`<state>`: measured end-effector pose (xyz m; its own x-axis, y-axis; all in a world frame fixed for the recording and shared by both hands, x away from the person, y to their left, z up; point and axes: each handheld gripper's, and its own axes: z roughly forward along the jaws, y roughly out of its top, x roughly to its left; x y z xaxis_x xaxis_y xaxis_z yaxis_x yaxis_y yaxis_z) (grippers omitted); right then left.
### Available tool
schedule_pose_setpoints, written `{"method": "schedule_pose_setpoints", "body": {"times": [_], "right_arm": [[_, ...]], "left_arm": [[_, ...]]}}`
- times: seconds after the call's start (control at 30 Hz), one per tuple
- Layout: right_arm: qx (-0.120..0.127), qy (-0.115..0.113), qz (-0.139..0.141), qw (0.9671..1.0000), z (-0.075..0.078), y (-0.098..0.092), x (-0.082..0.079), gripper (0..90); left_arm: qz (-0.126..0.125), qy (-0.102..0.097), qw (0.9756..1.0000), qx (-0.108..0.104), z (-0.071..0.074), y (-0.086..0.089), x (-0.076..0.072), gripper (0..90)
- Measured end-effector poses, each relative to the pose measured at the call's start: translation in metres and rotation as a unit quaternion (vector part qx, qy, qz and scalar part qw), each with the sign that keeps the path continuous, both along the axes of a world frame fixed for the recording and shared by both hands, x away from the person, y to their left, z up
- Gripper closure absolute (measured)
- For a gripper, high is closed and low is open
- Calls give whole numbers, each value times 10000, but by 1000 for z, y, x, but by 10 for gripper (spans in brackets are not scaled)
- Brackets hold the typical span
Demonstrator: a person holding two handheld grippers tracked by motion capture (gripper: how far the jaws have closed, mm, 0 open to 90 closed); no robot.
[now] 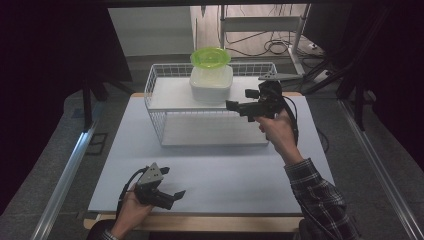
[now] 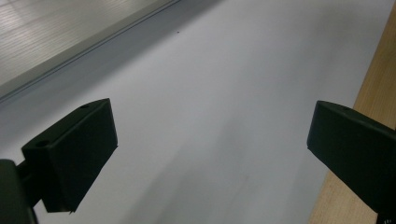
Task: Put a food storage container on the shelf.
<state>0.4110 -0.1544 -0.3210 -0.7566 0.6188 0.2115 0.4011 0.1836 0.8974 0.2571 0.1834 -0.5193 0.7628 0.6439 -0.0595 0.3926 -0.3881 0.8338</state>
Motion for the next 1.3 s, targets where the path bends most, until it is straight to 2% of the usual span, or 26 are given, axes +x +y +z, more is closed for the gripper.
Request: {"method": "schedule_pose_setpoints", "body": {"times": [0.5,0.97,1.23,1.3], "right_arm": [[-177,23,105,9998,-25,-6,-12,38],[-283,25,137,9995,-45,-10,-20,36],[-537,-146,76,9984,-57,-9,-26,37],[-593,-127,53,9981,-60,-10,-29,35]], "left_arm": [[-22,10,10000,-27,0,-1,0,16],[-56,-29,10000,41,-1,-1,0,14],[-55,-16,10000,54,-1,-2,0,14],[-54,-15,10000,59,-1,-2,0,14]]}}
